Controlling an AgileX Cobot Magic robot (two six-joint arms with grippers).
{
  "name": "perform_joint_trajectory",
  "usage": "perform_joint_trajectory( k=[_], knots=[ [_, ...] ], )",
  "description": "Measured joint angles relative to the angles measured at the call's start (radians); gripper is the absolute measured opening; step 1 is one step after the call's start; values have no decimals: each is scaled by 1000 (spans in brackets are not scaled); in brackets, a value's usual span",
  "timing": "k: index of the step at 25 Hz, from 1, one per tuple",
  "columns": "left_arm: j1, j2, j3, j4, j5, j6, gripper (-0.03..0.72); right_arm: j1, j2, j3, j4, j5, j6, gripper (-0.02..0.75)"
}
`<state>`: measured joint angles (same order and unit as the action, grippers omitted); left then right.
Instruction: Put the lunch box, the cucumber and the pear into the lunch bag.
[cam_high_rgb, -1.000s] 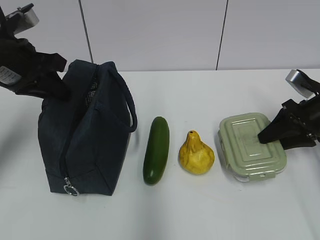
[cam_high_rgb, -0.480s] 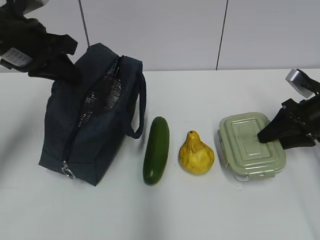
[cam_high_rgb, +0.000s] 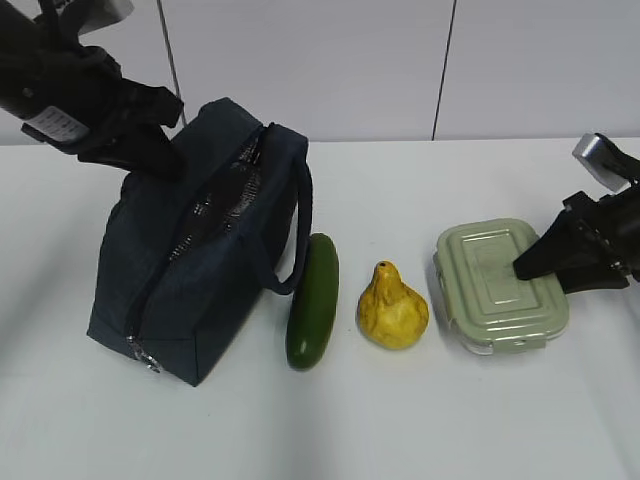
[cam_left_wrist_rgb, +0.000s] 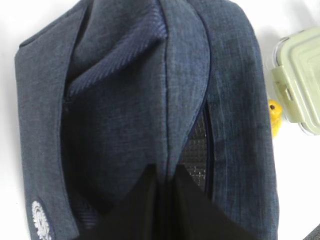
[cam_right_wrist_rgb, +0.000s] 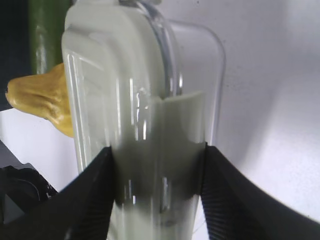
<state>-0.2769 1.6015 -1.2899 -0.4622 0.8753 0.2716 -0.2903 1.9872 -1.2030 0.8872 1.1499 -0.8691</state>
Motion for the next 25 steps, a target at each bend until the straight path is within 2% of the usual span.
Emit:
perform_joint_trajectory(
  k=[12, 25],
  knots=[
    [0, 0, 0, 1, -2, -3, 1, 0, -119, 0, 19, 8, 0, 381],
    [-10, 1, 0, -39, -38, -23, 1, 0, -227, 0, 133, 19, 18, 381]
  ],
)
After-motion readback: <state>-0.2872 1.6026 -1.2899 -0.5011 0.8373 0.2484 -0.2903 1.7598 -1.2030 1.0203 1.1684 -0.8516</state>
